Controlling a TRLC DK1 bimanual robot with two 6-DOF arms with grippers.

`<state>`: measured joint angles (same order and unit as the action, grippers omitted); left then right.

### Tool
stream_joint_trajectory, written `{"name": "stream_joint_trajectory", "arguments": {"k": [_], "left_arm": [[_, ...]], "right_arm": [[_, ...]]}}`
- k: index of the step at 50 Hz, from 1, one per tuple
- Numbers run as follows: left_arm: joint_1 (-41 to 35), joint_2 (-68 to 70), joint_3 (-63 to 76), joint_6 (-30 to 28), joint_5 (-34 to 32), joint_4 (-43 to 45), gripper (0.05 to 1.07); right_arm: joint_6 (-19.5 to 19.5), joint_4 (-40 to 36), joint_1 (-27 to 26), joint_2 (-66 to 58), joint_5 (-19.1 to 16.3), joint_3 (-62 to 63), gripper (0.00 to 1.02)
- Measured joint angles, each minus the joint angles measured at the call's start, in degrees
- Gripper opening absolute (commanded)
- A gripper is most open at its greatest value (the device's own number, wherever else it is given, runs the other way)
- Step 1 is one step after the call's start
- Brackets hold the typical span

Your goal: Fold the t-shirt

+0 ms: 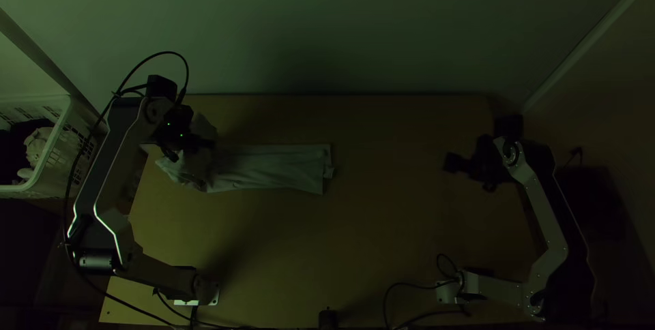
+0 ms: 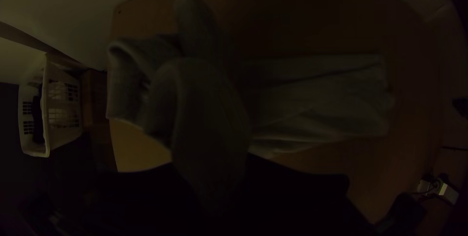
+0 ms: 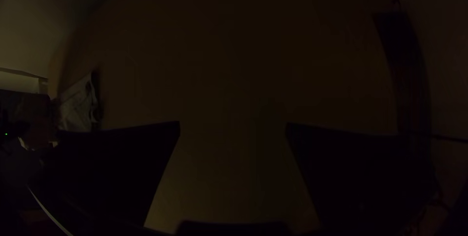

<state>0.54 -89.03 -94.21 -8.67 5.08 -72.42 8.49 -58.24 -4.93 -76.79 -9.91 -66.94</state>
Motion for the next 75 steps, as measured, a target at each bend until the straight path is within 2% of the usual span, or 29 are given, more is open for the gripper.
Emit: {"name": "stream_joint_trajectory", "arguments": {"k": [10, 24, 51, 52, 56, 57, 59, 60, 64, 68, 75], "left_arm": [[-10.9, -5.8, -8.7, 7.3, 2.9, -6.0, 0.08], [-21.0, -14.6, -16.5, 14.4, 4.2, -8.5, 0.08], [-34.5, -31.5, -29.4, 22.5, 6.4, -9.2, 0.09], [-35.0, -32.2, -30.0, 22.8, 6.4, -9.2, 0.14], [-36.8, -35.3, -32.7, 23.6, 6.6, -8.9, 0.43], [-37.3, -36.1, -33.6, 23.7, 6.8, -8.4, 0.58], [-38.2, -37.3, -34.5, 23.8, 7.0, -6.8, 0.98], [-38.8, -37.7, -34.8, 23.7, 7.0, -5.6, 1.05], [-40.8, -38.6, -35.1, 23.7, 7.0, -0.3, 1.03], [-42.7, -38.6, -35.6, 23.8, 3.9, 3.9, 1.03], [-45.2, -38.6, -36.9, 24.2, 1.6, 7.5, 1.03]], "right_arm": [[-0.2, 0.0, -1.8, 2.8, 0.0, 3.0, 0.99], [-1.3, 0.0, -5.5, 6.2, -0.1, 5.6, 0.99], [-1.5, 0.0, -6.5, 8.7, -0.6, 9.2, 0.99], [-1.5, 0.0, -6.5, 8.8, -0.7, 9.3, 0.99], [-1.5, 0.0, -6.4, 9.0, -0.7, 10.3, 0.99], [-1.5, 0.0, -6.4, 9.0, -0.7, 10.6, 0.99], [-1.5, 0.3, -6.2, 9.0, -0.7, 11.4, 0.99], [-1.5, 0.4, -6.0, 9.1, -0.7, 11.7, 0.99], [-1.4, 0.7, -5.1, 9.4, -0.7, 13.2, 0.99], [-1.0, 1.4, -4.0, 9.9, -1.1, 14.5, 0.99], [-0.1, 2.0, -3.3, 10.5, -1.1, 15.6, 0.99]]}}
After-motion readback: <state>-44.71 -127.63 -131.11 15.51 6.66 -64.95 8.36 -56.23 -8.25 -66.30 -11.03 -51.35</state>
